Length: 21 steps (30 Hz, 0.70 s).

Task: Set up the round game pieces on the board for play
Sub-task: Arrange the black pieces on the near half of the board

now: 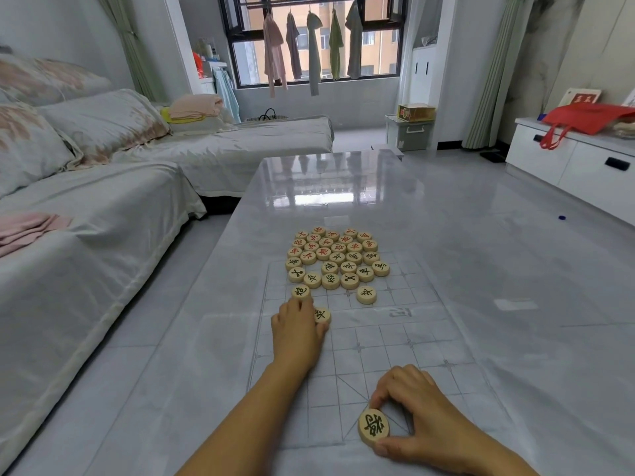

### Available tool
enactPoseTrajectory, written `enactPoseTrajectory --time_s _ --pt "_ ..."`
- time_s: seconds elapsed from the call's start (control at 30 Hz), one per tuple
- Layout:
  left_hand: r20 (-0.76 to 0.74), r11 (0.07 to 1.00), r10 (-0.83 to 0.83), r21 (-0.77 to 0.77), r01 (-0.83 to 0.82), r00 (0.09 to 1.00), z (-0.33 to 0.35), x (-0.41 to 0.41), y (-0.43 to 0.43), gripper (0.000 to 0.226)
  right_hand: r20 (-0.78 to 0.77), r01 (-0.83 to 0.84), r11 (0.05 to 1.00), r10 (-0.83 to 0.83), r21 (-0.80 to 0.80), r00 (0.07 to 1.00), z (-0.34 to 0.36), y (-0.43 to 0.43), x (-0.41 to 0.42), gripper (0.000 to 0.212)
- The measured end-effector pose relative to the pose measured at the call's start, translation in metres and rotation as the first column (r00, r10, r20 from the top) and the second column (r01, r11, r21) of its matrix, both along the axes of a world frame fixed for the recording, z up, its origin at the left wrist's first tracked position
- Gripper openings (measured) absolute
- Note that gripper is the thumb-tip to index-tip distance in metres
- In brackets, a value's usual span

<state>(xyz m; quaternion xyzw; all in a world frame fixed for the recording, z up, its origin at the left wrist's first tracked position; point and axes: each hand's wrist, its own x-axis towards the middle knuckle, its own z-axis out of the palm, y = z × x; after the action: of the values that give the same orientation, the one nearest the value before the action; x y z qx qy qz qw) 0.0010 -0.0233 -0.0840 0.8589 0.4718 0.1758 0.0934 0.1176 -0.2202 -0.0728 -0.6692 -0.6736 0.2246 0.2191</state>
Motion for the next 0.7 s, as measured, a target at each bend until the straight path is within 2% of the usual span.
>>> enactPoseTrajectory --time_s 0.1,0.17,0.23,0.3,0.4,0.53,0.63,0.7 --pt "-0.008 0.999 -0.048 0.011 0.048 0.999 0.005 0.014 0.013 0.046 -0.075 0.036 0.999 -0.038 -0.021 0.996 0.003 0.0 0.0 0.042" --pt "0.008 0.999 -0.051 0.018 0.051 0.999 0.008 0.021 0.021 0.039 -0.165 0.092 0.996 -0.092 -0.005 0.982 0.003 0.001 0.001 0.031" --pt "0.037 1.0 0.01 0.004 -0.01 0.999 0.011 0.024 0.031 0.032 -0.275 0.163 0.986 -0.162 -0.022 0.948 0.006 0.004 0.004 0.017" --pt "0.044 0.997 0.074 -0.01 -0.073 0.996 0.012 0.021 0.043 0.029 -0.324 0.245 0.969 -0.243 -0.034 0.915 0.01 0.015 0.011 0.012" --pt "0.052 0.99 0.121 -0.079 -0.116 0.991 0.012 0.013 0.061 0.031 -0.187 0.317 0.946 -0.301 0.061 0.935 0.017 0.048 0.03 0.012" --pt "0.04 0.987 0.097 -0.129 -0.091 0.994 0.01 0.008 0.084 0.037 0.036 0.359 0.924 -0.366 0.133 0.93 0.017 0.108 0.054 0.03" --pt "-0.013 0.991 -0.013 -0.136 0.011 1.0 0.01 0.01 0.102 0.042 0.131 0.363 0.923 -0.379 0.13 0.916 0.014 0.143 0.064 0.037" --pt "-0.031 0.986 -0.079 -0.146 0.074 0.996 0.008 0.013 0.113 0.034 0.221 0.345 0.93 -0.365 0.123 0.905 0.012 0.162 0.066 0.037"
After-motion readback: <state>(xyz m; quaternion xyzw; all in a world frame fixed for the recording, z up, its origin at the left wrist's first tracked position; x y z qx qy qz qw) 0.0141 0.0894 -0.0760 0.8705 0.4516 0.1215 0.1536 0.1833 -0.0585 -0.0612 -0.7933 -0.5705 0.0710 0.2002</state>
